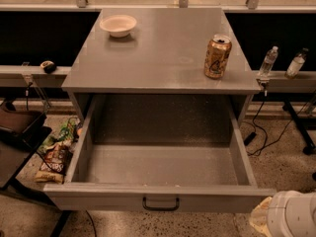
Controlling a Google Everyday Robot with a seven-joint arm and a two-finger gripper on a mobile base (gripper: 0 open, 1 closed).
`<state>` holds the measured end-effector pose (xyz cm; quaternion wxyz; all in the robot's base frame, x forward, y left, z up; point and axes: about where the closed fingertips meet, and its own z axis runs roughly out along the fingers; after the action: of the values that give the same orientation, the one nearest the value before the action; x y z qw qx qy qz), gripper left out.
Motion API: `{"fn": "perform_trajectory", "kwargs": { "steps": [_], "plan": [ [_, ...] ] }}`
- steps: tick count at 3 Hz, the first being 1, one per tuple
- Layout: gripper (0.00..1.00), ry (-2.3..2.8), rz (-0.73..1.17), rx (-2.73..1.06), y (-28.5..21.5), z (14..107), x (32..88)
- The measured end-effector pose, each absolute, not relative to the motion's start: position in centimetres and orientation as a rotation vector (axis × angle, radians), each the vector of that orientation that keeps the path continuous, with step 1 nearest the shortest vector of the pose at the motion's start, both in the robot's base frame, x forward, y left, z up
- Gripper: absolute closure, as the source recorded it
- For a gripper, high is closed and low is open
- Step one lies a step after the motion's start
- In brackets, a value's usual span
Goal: Close top drawer
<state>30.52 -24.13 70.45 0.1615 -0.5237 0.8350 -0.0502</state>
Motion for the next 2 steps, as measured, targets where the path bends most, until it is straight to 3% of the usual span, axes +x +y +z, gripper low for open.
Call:
{"fn": "perform_trajectory", "kwargs": {
  "steps": [2],
  "plan": [
    [1.0, 2.378, -0.076, -1.473, -22.5, 67.7, 30.0]
  ]
}}
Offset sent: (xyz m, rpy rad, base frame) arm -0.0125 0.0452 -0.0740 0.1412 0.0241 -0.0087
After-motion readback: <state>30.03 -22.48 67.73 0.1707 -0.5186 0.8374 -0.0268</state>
